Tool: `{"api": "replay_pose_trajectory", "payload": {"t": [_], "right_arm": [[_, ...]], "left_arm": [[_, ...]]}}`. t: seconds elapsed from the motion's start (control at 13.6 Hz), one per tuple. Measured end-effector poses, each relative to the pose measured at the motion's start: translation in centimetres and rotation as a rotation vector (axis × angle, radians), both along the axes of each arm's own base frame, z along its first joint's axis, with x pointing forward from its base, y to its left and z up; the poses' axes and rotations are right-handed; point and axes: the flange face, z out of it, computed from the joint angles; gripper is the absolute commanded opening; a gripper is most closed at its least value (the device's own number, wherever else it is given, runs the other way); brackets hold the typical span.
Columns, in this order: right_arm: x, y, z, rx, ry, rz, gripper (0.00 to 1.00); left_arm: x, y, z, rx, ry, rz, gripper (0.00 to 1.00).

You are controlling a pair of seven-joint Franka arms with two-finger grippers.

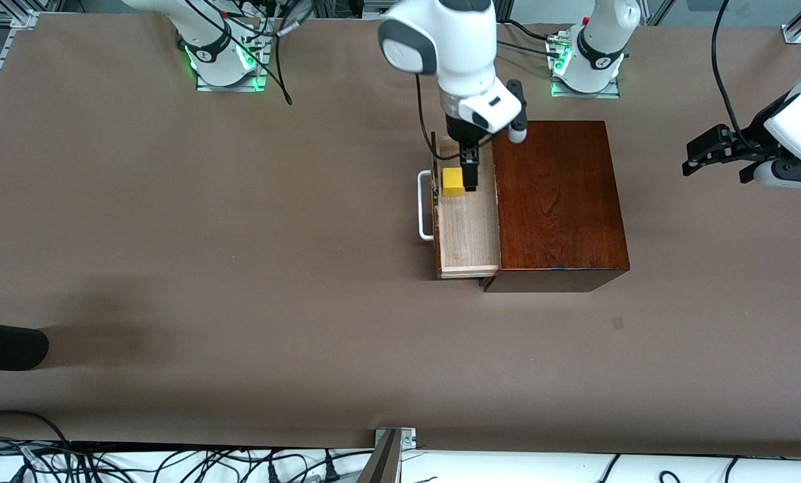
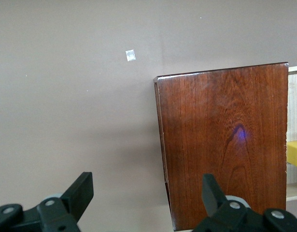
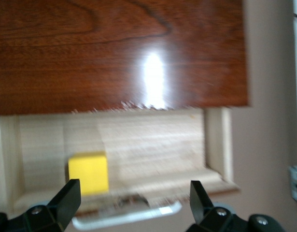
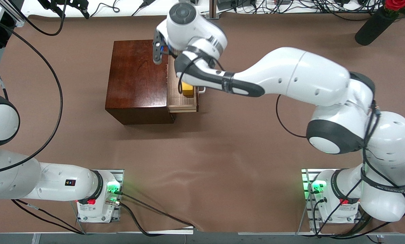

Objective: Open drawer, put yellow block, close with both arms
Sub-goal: 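Raise the right gripper away while the left gripper approaches the drawer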

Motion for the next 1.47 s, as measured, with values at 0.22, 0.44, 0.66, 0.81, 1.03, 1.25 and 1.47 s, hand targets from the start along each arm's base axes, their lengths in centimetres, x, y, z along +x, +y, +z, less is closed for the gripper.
{"api": "replay_pose_trajectory", "payload": {"t": [0.22,0.44,0.66,0.81,1.03,1.25,1.47], "right_arm": [[4.3,-6.2,5.7,-0.024,-0.027,-0.126,1.00],[9.6,-15.4,12.2,0.025,-0.010,-0.288,1.00],[12.5,-25.0,18.2,0.040,-0.013,-0.428,1.00],[12.1,-29.1,20.8,0.019,0.012,-0.488,1.00],[11.8,-33.7,22.4,0.020,0.030,-0.551,1.00],[12.3,-39.7,22.7,0.060,0.081,-0.634,1.00],[13.2,-45.7,22.2,0.090,0.129,-0.730,1.00]], "left_arm": [[0.1,0.1,-0.3,0.000,0.005,0.001,1.00],[0.4,-0.3,-0.9,0.001,0.018,-0.006,1.00],[0.7,-2.5,-2.3,0.001,0.056,-0.055,1.00],[0.4,-6.9,-3.1,-0.001,0.078,-0.145,1.00],[-1.9,-17.0,-3.7,-0.007,0.095,-0.358,1.00],[-5.4,-27.5,-5.9,-0.056,0.145,-0.528,1.00],[-7.6,-36.3,-9.0,-0.122,0.202,-0.637,1.00]]}}
